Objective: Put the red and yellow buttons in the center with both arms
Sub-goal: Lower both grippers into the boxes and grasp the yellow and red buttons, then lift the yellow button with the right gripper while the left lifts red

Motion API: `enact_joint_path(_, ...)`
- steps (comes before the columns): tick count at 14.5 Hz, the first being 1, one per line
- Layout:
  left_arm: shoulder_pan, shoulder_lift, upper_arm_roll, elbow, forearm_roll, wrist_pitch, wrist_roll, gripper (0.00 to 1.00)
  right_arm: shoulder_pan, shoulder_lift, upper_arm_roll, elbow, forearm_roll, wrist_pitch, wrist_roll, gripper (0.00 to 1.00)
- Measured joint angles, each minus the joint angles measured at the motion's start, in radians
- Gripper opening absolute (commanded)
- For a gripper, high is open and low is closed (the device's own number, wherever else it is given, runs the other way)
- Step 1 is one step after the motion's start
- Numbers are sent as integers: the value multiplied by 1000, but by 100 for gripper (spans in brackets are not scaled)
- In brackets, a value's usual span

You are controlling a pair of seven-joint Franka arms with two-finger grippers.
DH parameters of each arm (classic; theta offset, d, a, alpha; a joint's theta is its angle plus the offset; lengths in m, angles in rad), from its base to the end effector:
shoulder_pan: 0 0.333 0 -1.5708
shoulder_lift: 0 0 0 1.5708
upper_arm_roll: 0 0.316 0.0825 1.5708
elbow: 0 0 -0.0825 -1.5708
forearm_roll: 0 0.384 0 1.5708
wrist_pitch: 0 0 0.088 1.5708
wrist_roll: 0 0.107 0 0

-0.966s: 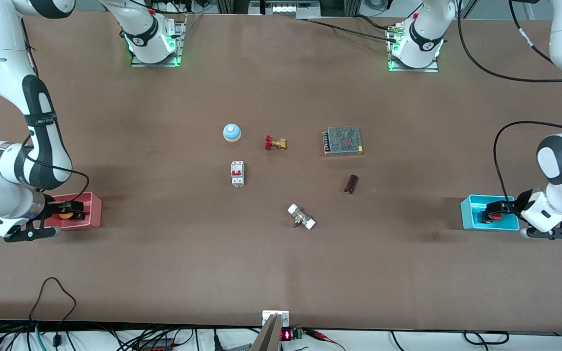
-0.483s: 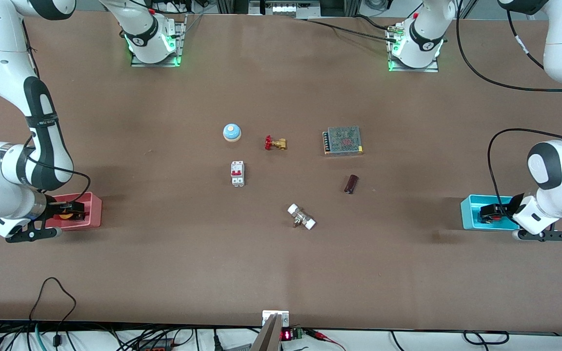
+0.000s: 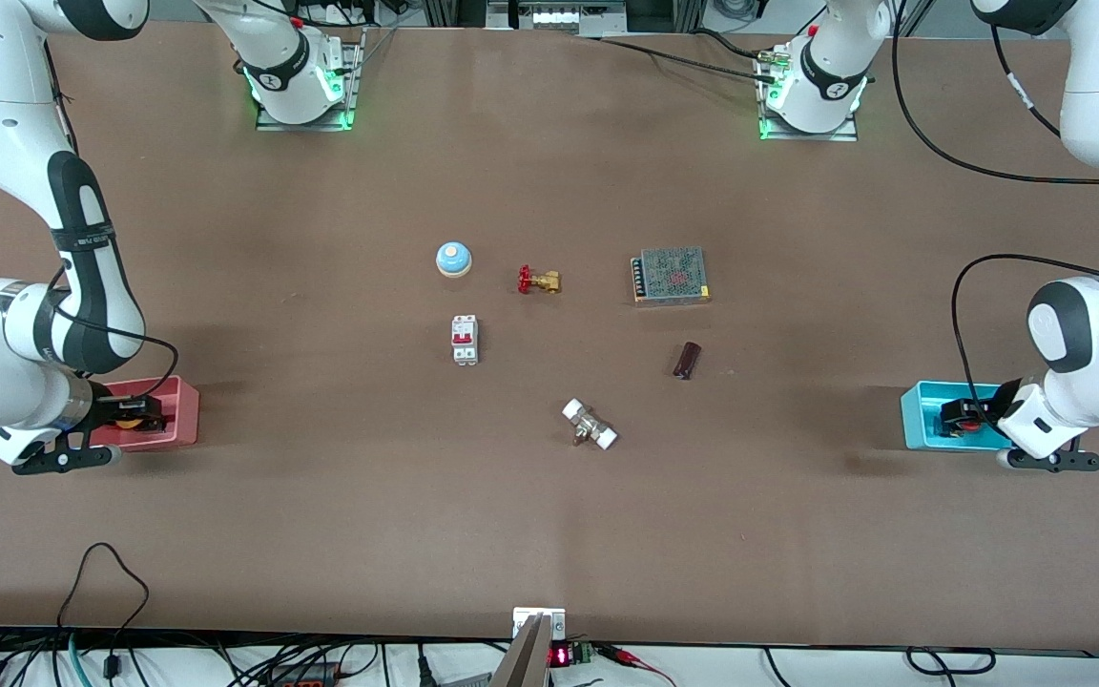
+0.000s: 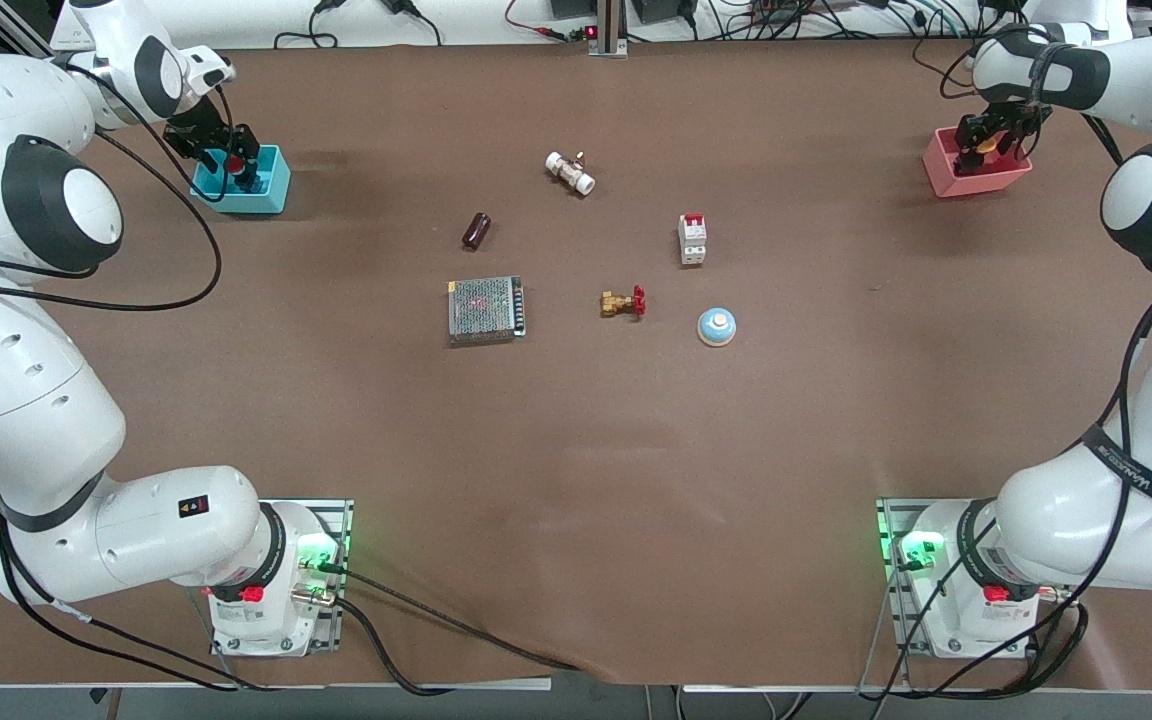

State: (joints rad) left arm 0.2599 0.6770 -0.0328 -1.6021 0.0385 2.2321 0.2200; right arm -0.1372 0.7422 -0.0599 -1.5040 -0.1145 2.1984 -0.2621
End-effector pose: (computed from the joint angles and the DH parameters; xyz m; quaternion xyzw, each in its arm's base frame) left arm 0.6718 0.1594 0.2297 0.9997 -0.0053 -0.0237 0.0007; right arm 0.6956 -0.1361 0.2244 0.9948 0.0744 -0.0380 0.0588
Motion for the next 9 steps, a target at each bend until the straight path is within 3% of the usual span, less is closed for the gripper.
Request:
enact_joint_path(2,0,0,0,0,0,-1,0,40,0,0,0,1,0,0,0,45)
enact_joint_path(6,0,-1,0,4,0,-3,0,24,0,0,1,2,0,0,0,41)
enact_joint_path(9,-2,-25,0,25,0,-34,0,18,0,0,1,2,0,0,0,37)
